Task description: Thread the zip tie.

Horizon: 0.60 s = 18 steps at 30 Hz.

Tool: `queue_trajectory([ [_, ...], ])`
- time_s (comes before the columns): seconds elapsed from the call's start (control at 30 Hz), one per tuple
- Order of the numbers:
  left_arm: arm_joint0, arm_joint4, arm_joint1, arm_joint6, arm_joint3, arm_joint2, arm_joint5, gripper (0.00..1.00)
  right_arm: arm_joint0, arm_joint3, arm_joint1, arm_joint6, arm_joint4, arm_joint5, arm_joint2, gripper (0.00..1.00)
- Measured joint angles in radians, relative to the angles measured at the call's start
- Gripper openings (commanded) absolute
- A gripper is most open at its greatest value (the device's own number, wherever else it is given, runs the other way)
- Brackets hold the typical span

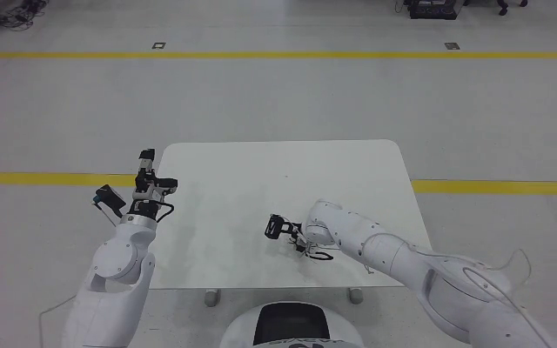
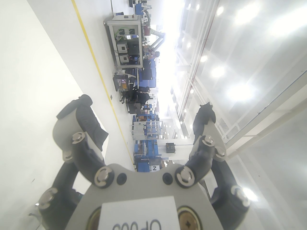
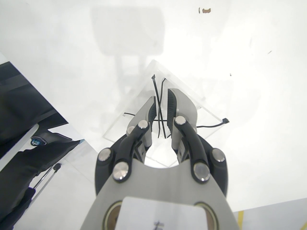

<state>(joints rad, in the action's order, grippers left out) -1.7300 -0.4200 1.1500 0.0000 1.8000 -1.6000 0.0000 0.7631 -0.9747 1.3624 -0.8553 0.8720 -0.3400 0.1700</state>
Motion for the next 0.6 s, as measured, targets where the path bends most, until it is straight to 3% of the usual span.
queue_trajectory([
  [0.6,0.000,0.000,0.000,0.000,0.000,0.000,0.000,1.00,0.001,0.030,0.019,0.015,0.014,0.000,0.000,0.09],
])
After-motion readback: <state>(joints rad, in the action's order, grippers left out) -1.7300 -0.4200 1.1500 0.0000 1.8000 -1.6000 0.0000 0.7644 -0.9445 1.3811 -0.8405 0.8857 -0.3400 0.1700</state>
